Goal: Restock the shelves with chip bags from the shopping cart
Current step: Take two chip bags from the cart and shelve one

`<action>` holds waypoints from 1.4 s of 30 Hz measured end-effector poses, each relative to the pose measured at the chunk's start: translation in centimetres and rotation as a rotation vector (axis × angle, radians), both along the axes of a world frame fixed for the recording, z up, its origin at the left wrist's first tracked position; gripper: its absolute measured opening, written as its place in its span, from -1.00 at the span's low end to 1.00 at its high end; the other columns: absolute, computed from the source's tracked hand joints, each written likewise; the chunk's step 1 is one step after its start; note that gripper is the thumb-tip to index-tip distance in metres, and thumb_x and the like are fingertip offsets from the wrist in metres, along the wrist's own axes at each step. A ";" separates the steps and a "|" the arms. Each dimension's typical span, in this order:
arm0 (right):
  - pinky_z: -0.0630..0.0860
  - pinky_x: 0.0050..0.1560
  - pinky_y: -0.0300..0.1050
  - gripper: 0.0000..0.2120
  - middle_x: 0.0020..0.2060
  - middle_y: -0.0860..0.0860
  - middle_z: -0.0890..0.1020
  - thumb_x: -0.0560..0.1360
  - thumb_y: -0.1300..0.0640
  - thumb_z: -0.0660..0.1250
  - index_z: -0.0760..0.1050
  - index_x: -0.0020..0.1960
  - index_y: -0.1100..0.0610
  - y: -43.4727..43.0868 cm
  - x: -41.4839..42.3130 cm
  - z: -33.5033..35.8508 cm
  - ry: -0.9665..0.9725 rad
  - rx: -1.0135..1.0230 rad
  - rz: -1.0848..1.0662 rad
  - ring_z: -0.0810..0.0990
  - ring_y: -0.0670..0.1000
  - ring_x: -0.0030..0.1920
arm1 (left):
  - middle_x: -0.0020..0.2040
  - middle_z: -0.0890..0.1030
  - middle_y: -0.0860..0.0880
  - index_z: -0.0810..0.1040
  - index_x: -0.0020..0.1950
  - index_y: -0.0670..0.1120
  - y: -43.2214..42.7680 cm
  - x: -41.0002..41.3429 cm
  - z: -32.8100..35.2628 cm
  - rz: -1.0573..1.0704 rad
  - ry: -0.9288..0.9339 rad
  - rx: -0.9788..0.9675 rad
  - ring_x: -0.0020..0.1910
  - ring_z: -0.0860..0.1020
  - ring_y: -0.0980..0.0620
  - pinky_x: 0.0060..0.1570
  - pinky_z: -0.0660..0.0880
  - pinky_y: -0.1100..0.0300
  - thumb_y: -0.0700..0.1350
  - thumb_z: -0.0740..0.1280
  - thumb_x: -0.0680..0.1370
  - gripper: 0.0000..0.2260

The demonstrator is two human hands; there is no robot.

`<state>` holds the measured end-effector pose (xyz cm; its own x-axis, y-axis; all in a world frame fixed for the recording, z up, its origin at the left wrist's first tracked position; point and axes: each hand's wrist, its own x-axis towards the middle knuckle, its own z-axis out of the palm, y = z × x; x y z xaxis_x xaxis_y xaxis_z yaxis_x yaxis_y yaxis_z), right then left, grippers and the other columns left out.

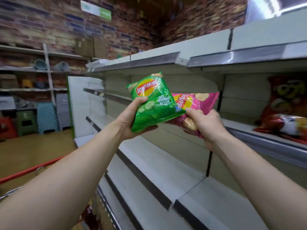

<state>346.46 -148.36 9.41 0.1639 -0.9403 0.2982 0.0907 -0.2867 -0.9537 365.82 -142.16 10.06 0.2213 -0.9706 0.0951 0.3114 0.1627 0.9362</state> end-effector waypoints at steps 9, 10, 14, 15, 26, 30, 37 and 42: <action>0.67 -0.19 0.08 -0.60 0.02 0.13 0.64 0.43 0.05 0.47 0.46 0.19 0.15 -1.2 -6.4 2.8 -0.040 0.064 -0.074 0.68 0.14 -0.08 | -0.05 0.66 -0.18 0.56 0.17 -0.08 -4.9 -5.0 2.7 -0.167 -0.062 0.083 -0.01 0.58 -0.16 0.23 0.47 -0.12 0.15 0.35 0.44 -0.59; 0.67 -0.28 0.02 -0.63 0.03 0.11 0.62 0.46 0.05 0.43 0.44 0.20 0.13 -1.3 -6.9 3.0 -0.038 0.088 -0.081 0.68 0.11 -0.10 | -0.07 0.66 -0.18 0.56 0.16 -0.09 -5.5 -5.4 2.9 -0.173 -0.084 0.106 -0.04 0.59 -0.16 0.22 0.48 -0.11 0.16 0.35 0.44 -0.58; 0.64 -0.39 -0.07 -0.62 0.07 0.16 0.62 0.50 0.04 0.40 0.44 0.22 0.19 -1.6 -9.0 3.4 -0.013 0.172 -0.097 0.69 0.10 -0.14 | -0.02 0.63 -0.23 0.55 0.18 -0.12 -7.9 -6.8 3.5 -0.220 -0.177 0.246 -0.02 0.61 -0.24 0.09 0.54 -0.11 0.21 0.38 0.38 -0.48; 0.63 -0.39 -0.08 -0.64 0.08 0.17 0.61 0.49 0.07 0.41 0.46 0.20 0.21 -1.7 -9.4 3.6 -0.016 0.201 -0.103 0.68 0.11 -0.11 | 0.01 0.61 -0.24 0.54 0.17 -0.12 -8.4 -7.2 3.8 -0.224 -0.204 0.271 0.00 0.60 -0.26 0.07 0.55 -0.10 0.22 0.39 0.37 -0.47; 0.64 -0.39 -0.05 -0.95 -0.26 0.13 0.55 0.50 0.28 0.32 0.47 -0.08 0.17 -7.6 -10.2 6.2 -0.368 0.241 -0.192 0.59 0.04 -0.25 | -0.21 0.66 -0.07 0.60 -0.05 -0.04 -14.7 -6.0 5.0 -0.500 -0.310 0.240 -0.29 0.61 -0.01 -0.08 0.49 0.10 0.18 0.30 0.42 -0.68; 0.55 -0.34 -0.06 -0.62 -0.20 0.12 0.59 0.42 0.12 0.45 0.46 0.20 0.15 -9.8 -6.6 5.0 -0.347 0.262 -0.331 0.59 0.04 -0.33 | -0.15 0.68 -0.10 0.60 0.00 -0.08 -16.0 -5.2 5.1 -0.626 -0.293 0.219 -0.27 0.64 -0.03 -0.10 0.54 0.11 0.10 0.34 0.35 -0.67; 0.58 0.01 0.05 -0.61 -0.02 0.24 0.60 0.50 0.32 0.34 0.40 0.29 0.41 -11.9 -3.0 3.5 -0.127 0.309 -0.457 0.61 0.18 -0.09 | -0.14 0.68 -0.14 0.60 -0.02 -0.10 -17.9 -4.3 5.5 -0.711 -0.390 0.241 -0.28 0.65 -0.07 -0.22 0.60 0.13 0.05 0.25 0.53 -0.74; 0.61 -0.26 -0.16 -0.64 -0.22 0.18 0.62 0.44 0.08 0.49 0.50 -0.01 0.37 -11.9 -3.7 3.8 0.225 0.282 -0.506 0.61 0.09 -0.24 | -0.34 0.63 -0.06 0.59 -0.22 -0.06 -18.4 -3.5 6.1 -0.611 -0.636 0.271 -0.44 0.55 0.02 -0.36 0.40 0.26 0.19 0.32 0.46 -0.68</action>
<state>342.80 -160.31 13.19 -0.2926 -0.9555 0.0374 -0.2031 0.0239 -0.9789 362.28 -160.52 16.11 -0.3531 -0.9083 -0.2244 -0.3155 -0.1102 0.9425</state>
